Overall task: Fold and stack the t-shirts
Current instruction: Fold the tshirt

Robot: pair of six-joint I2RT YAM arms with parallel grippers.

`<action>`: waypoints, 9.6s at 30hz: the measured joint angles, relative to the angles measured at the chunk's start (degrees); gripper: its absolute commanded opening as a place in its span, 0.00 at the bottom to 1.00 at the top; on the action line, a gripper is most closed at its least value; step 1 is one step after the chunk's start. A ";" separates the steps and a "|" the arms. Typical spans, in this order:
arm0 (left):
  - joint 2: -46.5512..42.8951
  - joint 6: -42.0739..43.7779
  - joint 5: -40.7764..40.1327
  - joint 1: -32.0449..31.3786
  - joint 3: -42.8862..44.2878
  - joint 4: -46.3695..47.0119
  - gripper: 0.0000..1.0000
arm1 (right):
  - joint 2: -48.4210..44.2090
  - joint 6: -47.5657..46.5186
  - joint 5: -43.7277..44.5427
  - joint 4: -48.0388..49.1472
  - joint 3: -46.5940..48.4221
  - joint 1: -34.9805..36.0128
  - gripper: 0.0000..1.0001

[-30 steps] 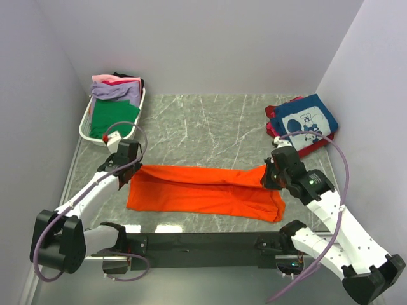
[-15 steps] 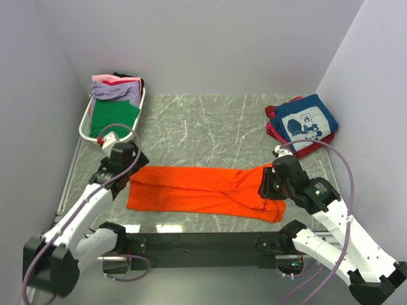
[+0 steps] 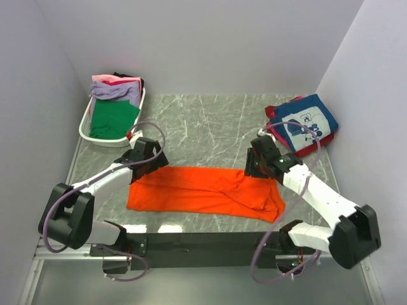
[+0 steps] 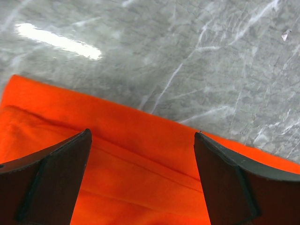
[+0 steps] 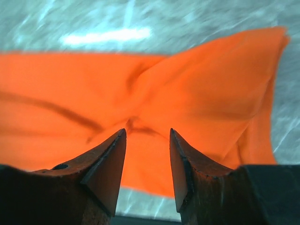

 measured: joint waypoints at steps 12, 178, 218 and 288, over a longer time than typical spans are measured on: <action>6.21 0.37 4.61 -0.55 -1.33 7.30 0.97 | 4.52 -2.19 -1.64 7.26 -3.61 -18.95 0.51; -0.46 5.55 4.09 6.93 -0.02 4.07 0.99 | 11.72 -1.77 -5.90 16.52 -2.67 2.36 0.15; 28.00 5.55 7.82 -8.50 24.79 8.57 0.99 | 18.03 -7.58 0.96 17.03 -2.82 -15.52 0.51; 32.20 5.33 9.92 -9.70 24.35 15.82 0.99 | 30.42 -8.07 3.48 10.45 13.86 -19.34 0.47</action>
